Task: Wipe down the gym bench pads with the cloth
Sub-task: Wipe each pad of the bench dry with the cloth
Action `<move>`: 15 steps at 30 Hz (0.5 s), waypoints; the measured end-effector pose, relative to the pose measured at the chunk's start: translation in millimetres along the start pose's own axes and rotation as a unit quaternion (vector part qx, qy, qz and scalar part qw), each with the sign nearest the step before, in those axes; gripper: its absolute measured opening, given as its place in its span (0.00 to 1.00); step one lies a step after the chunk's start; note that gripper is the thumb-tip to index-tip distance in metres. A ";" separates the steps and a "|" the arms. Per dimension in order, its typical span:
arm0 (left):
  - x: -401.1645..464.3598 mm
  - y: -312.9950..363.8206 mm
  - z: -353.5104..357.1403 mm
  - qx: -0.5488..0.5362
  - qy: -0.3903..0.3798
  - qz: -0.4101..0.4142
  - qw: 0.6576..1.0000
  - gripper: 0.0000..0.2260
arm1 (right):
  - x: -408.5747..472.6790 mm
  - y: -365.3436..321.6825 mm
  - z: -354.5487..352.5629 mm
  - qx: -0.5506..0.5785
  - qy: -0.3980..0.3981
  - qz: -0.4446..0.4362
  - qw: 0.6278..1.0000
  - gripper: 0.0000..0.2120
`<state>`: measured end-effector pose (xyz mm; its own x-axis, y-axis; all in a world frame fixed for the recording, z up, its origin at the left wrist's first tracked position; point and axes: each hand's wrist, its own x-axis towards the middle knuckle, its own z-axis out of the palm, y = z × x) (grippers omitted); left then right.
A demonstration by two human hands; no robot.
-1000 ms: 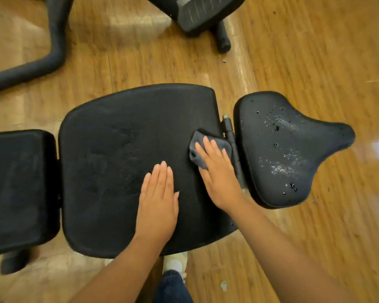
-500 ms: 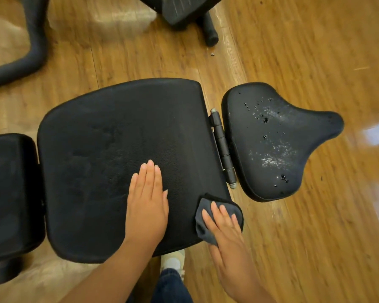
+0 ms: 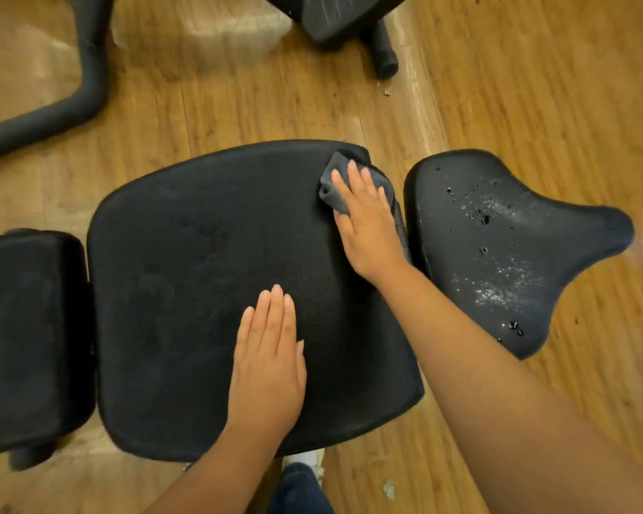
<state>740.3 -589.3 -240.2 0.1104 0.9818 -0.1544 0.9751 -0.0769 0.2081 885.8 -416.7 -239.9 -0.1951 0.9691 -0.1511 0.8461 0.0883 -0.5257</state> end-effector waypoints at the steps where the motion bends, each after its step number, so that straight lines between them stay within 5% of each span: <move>1: -0.2 0.3 -0.2 -0.001 0.000 0.000 1.000 0.25 | 12.6 -0.2 -2.2 0.002 0.002 -0.003 1.000 0.23; 15: -0.7 0.3 -1.7 -0.011 0.008 0.004 1.000 0.24 | 10.2 -4.8 -6.2 -0.008 -0.014 -0.015 1.000 0.24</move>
<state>740.2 -589.7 -238.4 0.1139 0.9840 -0.1371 0.9698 -0.0802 0.2303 882.9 -405.8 -233.7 -0.2338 0.9593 -0.1581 0.8472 0.1213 -0.5173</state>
